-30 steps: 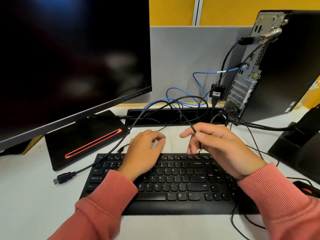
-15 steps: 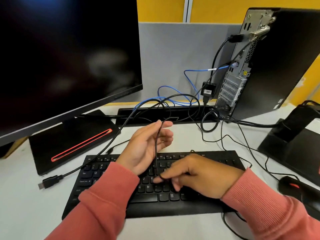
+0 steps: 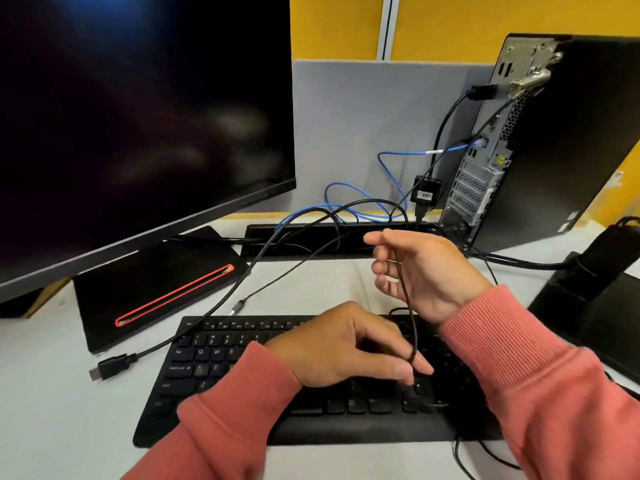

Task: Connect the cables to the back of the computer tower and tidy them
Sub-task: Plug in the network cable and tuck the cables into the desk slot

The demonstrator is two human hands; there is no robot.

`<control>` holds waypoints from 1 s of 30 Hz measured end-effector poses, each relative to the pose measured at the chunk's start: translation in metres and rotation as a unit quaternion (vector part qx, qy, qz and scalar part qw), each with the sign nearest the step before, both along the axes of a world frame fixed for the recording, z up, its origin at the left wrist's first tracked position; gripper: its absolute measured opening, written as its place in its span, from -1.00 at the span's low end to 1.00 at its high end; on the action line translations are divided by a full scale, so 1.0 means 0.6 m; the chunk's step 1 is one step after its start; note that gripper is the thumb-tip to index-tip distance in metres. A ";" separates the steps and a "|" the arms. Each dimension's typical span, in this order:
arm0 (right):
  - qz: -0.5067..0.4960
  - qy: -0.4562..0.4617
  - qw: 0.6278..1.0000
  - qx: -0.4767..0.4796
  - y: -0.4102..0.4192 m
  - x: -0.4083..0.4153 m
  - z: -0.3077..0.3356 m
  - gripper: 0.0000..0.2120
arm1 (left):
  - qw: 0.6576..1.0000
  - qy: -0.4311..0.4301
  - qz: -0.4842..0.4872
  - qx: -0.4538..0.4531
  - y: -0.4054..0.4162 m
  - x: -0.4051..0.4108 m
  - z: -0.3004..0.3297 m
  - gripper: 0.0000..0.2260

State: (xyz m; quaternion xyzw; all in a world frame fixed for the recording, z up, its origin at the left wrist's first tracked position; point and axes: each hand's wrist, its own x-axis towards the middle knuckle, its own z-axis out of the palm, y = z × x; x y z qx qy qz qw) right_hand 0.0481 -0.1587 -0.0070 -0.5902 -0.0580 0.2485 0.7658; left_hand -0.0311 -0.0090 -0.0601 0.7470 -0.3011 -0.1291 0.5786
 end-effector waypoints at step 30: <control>0.127 -0.010 0.981 -0.146 0.084 0.044 0.088 -0.59 | 0.967 0.009 0.254 0.020 0.043 0.065 0.205 -0.69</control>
